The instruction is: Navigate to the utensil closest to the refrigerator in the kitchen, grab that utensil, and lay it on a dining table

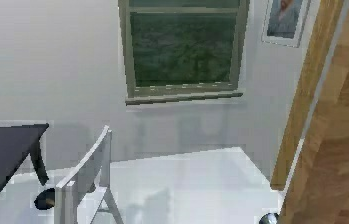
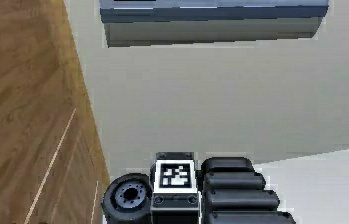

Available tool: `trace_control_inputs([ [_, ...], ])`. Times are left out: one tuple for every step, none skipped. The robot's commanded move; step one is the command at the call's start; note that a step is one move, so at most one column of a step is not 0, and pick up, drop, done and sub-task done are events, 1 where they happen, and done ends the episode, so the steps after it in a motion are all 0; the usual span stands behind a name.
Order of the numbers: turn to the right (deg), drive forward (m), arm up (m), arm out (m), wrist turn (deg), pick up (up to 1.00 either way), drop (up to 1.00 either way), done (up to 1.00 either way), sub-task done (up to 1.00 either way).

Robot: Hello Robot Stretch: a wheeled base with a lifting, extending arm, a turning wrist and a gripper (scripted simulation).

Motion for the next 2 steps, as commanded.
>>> trace_control_inputs([
  [3.0, 0.0, 0.0, 0.0, 0.0, 0.0, 0.0, 0.0, 0.0],
  [0.0, 0.2, 0.0, 0.0, 0.0, 0.0, 0.0, 0.0, 0.0],
])
